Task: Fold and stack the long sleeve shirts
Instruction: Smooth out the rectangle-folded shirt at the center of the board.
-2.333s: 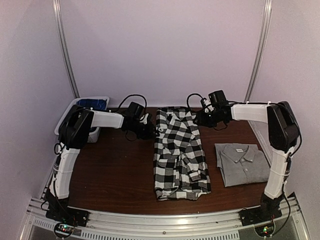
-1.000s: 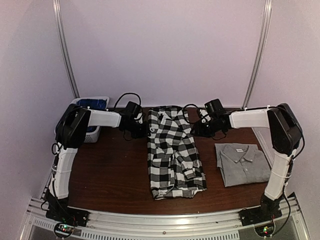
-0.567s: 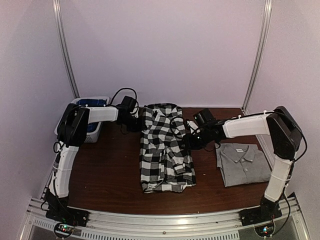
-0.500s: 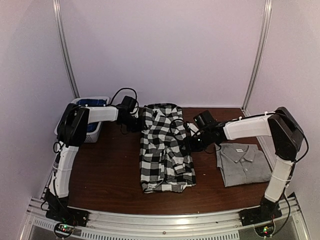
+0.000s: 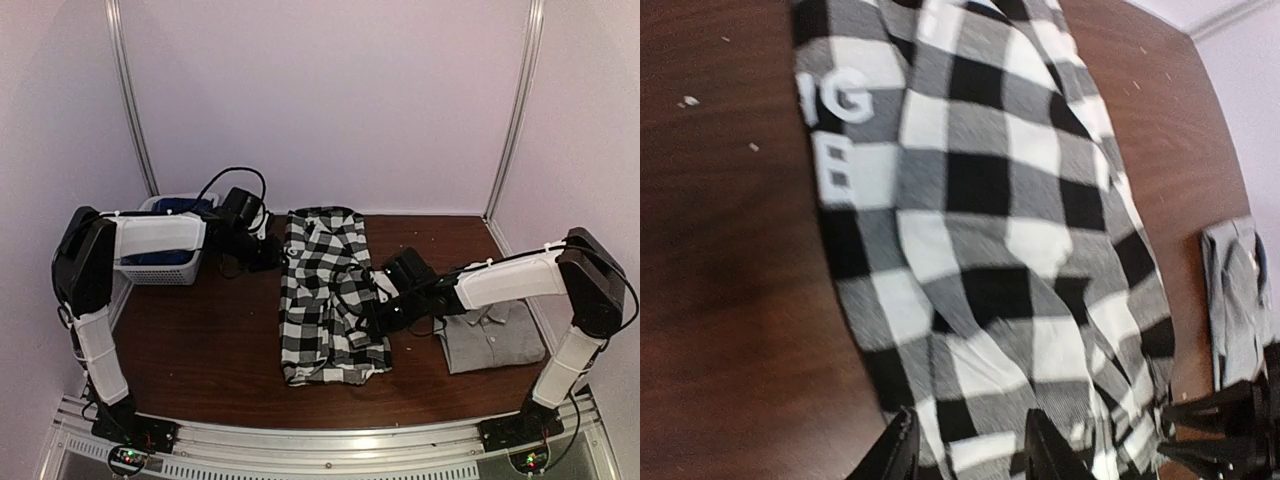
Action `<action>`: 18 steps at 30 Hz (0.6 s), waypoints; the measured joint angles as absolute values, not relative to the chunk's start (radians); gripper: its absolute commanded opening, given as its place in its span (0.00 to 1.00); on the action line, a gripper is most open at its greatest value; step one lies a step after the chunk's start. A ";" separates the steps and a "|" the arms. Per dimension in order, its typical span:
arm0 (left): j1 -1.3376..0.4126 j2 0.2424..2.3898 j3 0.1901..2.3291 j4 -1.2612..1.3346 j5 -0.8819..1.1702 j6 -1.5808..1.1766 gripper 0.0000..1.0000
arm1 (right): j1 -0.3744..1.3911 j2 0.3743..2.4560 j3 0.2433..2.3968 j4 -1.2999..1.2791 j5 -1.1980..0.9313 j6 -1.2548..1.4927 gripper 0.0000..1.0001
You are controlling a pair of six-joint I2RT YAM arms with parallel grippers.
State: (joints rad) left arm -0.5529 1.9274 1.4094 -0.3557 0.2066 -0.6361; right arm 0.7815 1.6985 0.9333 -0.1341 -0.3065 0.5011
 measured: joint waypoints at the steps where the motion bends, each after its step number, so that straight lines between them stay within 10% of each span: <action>1: -0.576 1.889 1.363 -0.334 0.218 -0.644 0.34 | 0.795 1.693 0.921 -0.126 -0.299 0.511 0.34; 18: -0.860 1.656 0.815 -0.102 0.389 -0.824 0.29 | 0.971 1.608 0.807 -0.080 -0.151 0.682 0.34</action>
